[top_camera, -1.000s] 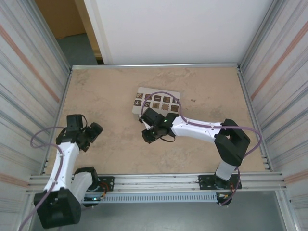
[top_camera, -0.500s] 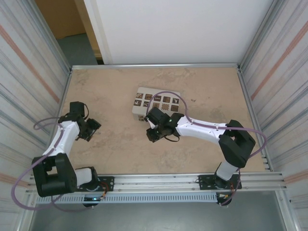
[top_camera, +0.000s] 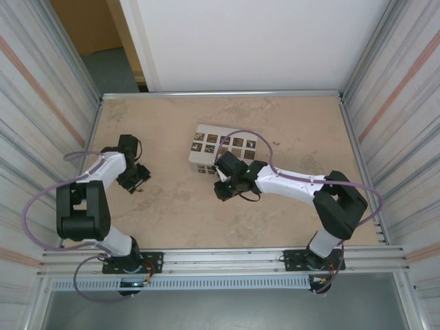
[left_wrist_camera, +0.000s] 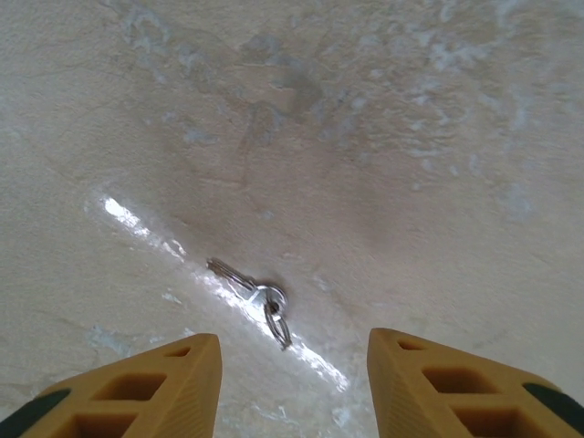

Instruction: Unlock the padlock with the key

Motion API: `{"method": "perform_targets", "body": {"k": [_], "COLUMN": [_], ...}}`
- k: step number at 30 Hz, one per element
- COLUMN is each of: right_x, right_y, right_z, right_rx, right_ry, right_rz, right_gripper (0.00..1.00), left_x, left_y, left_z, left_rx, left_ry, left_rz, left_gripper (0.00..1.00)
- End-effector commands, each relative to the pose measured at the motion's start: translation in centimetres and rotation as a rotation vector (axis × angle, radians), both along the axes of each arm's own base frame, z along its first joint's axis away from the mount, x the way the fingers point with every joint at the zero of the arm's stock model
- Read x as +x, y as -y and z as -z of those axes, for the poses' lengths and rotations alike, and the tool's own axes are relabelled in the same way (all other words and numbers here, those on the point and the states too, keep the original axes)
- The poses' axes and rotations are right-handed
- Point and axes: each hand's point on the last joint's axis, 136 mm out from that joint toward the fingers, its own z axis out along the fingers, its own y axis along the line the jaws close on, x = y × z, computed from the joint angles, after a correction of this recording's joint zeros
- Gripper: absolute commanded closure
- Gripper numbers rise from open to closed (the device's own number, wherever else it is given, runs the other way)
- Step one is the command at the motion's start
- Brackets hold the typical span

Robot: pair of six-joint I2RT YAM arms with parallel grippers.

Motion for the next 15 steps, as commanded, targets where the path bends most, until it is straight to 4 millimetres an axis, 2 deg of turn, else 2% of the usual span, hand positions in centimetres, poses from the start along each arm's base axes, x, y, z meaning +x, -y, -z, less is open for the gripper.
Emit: {"method": "perform_targets", "body": {"k": [1, 15], "right_x": [0.0, 0.2], "right_y": [0.2, 0.5], "right_z": [-0.9, -0.2], "right_rx": [0.031, 0.022], "right_ry": [0.002, -0.015], "right_rz": [0.010, 0.014], "right_gripper": [0.83, 0.83], "left_x": [0.0, 0.5], "left_y": [-0.5, 0.1], "left_z": [0.2, 1.8], "left_rx": [0.036, 0.020], "left_ry": [-0.033, -0.052], "left_rz": [-0.022, -0.014], "left_gripper": [0.57, 0.68]}}
